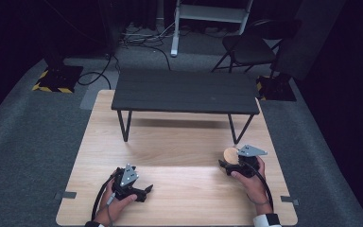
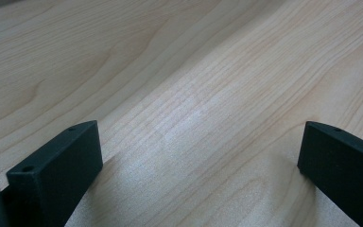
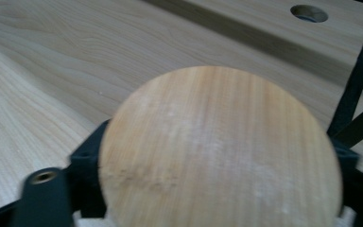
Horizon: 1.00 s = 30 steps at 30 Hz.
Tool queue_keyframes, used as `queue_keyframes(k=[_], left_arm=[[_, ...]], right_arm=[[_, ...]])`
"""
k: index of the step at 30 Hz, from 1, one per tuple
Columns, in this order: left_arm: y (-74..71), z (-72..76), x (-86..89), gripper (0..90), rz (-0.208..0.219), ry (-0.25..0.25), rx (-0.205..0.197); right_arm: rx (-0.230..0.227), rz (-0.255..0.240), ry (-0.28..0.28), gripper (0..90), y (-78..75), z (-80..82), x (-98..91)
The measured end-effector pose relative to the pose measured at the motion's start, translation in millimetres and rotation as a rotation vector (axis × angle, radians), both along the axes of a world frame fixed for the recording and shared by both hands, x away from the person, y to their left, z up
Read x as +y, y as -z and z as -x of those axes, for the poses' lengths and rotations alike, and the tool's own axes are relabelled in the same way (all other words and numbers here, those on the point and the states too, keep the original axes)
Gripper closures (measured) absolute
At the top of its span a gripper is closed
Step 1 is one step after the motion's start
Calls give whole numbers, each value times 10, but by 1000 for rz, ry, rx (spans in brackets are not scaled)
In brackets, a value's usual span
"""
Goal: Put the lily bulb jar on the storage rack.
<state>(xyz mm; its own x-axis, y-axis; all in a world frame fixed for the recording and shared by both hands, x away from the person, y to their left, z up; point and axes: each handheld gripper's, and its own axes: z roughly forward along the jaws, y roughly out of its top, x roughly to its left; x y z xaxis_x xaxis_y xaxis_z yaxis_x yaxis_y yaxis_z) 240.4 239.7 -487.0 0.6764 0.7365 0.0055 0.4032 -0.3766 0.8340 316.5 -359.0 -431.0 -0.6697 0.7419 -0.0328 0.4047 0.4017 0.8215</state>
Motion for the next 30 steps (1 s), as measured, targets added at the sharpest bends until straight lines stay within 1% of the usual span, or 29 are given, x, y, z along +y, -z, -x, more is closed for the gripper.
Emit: queue_keyframes(k=[1, 2, 6, 10, 13, 14, 15, 16, 18, 20, 23, 24, 25, 28, 30], left_arm=[[0, 0, -1, 6, 0, 0, 0], [0, 0, -1, 6, 0, 0, 0], [0, 0, -1, 6, 0, 0, 0], [0, 0, -2, 6, 0, 0, 0], [0, 0, -2, 6, 0, -1, 0], [0, 0, -2, 6, 0, -1, 0], [0, 1, -3, 7, 0, -1, 0], [0, 1, -3, 7, 0, -1, 0], [0, 1, -3, 7, 0, -1, 0], [0, 1, -3, 7, 0, -1, 0], [0, 1, -3, 7, 0, -1, 0], [0, 1, -3, 7, 0, -1, 0], [0, 1, -3, 7, 0, -1, 0], [0, 1, -3, 7, 0, -1, 0], [0, 1, -3, 7, 0, -1, 0]], right_arm=[[5, -13, -2, 230, 11, -18, -19], [2, -16, -2, 231, 20, -24, -23], [12, -17, 3, 235, 4, -42, -11], [28, -12, 0, 237, -42, -47, -3], [31, -24, -8, 238, -110, -33, -5], [31, -24, -8, 238, -110, -33, -5], [27, -45, -15, 238, -173, -21, -14], [24, -45, -19, 238, -223, -15, -3], [11, -37, -32, 238, -320, -2, 29], [-1, -25, -46, 238, -459, 2, 78], [-14, -26, -65, 239, -637, -6, 122], [-14, -26, -65, 239, -637, -6, 122], [-17, -39, -75, 239, -750, -17, 137], [-14, -53, -94, 239, -916, -53, 155], [-13, -54, -111, 239, -1071, -85, 185]])
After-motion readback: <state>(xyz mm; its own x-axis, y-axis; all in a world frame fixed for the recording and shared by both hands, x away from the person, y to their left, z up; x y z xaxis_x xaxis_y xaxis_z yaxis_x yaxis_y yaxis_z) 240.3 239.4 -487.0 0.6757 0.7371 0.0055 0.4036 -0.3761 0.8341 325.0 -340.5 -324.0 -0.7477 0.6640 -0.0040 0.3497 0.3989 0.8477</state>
